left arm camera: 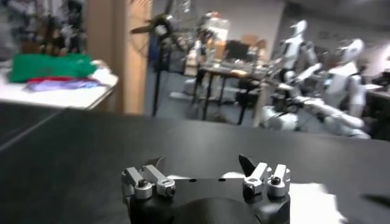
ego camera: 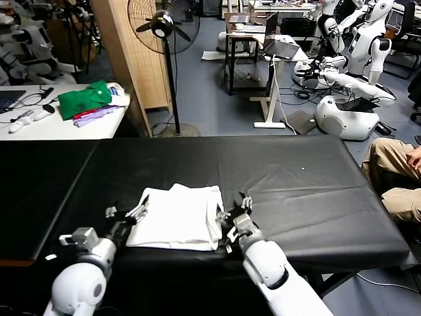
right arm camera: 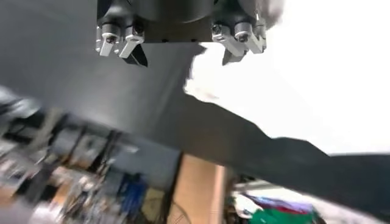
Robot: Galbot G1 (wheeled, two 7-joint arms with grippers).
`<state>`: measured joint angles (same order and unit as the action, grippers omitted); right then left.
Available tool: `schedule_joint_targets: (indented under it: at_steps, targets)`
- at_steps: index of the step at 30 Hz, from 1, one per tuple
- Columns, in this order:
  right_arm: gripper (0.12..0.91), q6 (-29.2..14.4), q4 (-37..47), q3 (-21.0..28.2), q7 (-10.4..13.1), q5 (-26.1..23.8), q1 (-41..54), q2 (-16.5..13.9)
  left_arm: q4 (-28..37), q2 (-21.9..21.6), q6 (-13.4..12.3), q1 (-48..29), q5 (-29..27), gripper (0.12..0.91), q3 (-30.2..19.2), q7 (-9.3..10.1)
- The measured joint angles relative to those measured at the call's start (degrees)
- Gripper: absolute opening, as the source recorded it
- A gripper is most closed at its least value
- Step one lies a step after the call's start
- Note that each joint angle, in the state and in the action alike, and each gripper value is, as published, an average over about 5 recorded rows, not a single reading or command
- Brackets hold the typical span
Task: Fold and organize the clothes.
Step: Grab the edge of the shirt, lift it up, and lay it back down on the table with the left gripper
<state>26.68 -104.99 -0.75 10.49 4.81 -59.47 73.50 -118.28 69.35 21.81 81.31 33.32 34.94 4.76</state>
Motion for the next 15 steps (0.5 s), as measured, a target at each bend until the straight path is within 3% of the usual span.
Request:
schedule_joint_targets:
  at_steps: [8, 15]
  targets:
    - [0.798, -4.32, -6.05, -3.89, -0.11, 12.65, -1.96, -0.17, 4.6, 0.18, 3.25, -0.43, 13.97, 0.798, 3.84, 0.19]
    - [0.798, -4.83, -9.67, -7.44, -0.19, 15.92, -3.91, -1.09, 7.74, 0.97, 7.99, -0.89, 25.49, 0.798, 5.06, 0.47]
